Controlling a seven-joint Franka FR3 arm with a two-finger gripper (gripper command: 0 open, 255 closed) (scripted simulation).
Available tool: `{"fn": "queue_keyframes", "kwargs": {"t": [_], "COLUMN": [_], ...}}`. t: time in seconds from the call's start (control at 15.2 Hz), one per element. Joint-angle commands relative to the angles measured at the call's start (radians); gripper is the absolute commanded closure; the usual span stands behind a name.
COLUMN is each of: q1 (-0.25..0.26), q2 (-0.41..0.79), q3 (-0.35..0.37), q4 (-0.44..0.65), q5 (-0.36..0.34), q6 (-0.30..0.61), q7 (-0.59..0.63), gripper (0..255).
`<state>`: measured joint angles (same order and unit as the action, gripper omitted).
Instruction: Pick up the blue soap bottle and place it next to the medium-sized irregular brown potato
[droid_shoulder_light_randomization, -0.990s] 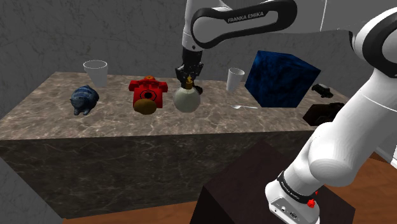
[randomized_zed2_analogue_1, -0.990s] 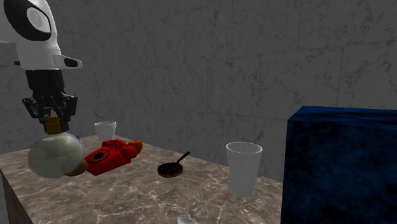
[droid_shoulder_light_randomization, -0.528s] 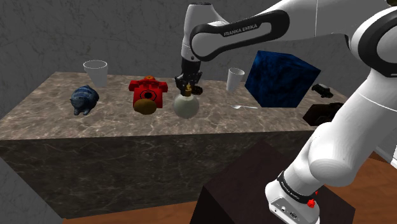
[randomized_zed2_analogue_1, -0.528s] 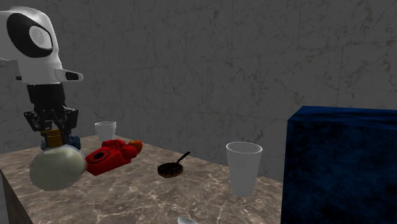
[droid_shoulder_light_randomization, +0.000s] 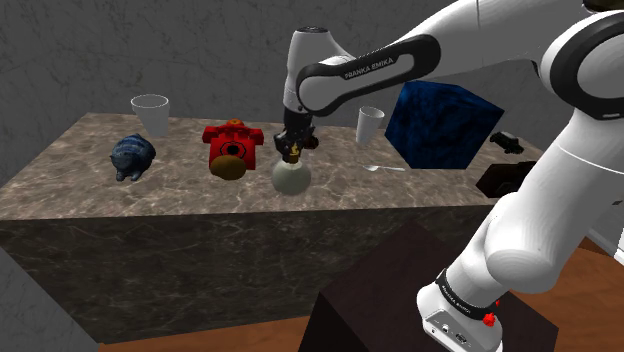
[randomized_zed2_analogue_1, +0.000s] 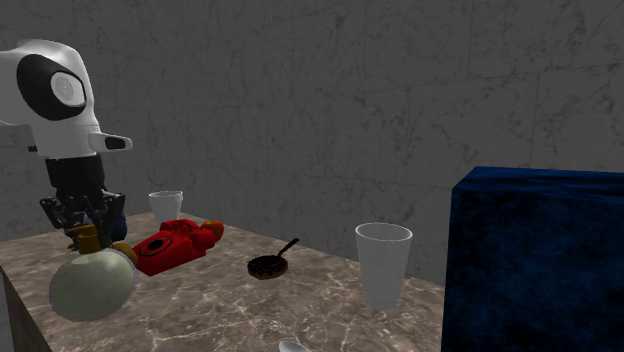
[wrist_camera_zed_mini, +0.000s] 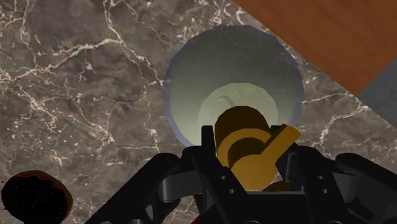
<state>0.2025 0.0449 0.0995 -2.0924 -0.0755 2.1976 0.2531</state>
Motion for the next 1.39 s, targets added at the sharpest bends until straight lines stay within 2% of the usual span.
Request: {"fn": "queue_keyframes", "kwargs": {"t": [0.0, 0.53, 0.59, 0.92, 1.19, 1.32], "q1": [0.000, 0.000, 0.000, 0.000, 0.002, 0.002], "q2": [0.012, 0.014, 0.014, 0.014, -0.044, -0.044], "q3": [0.000, 0.000, -0.001, 0.000, 0.003, 0.003], "q4": [-0.013, -0.016, -0.016, -0.016, 0.046, 0.046], "q5": [-0.003, -0.004, -0.004, -0.003, 0.009, 0.009], "q6": [0.026, 0.031, 0.031, 0.031, -0.088, -0.088], "q7": [0.003, 0.003, 0.003, 0.003, -0.005, -0.005], "gripper": [255, 255, 0, 0, 0, 0]}}
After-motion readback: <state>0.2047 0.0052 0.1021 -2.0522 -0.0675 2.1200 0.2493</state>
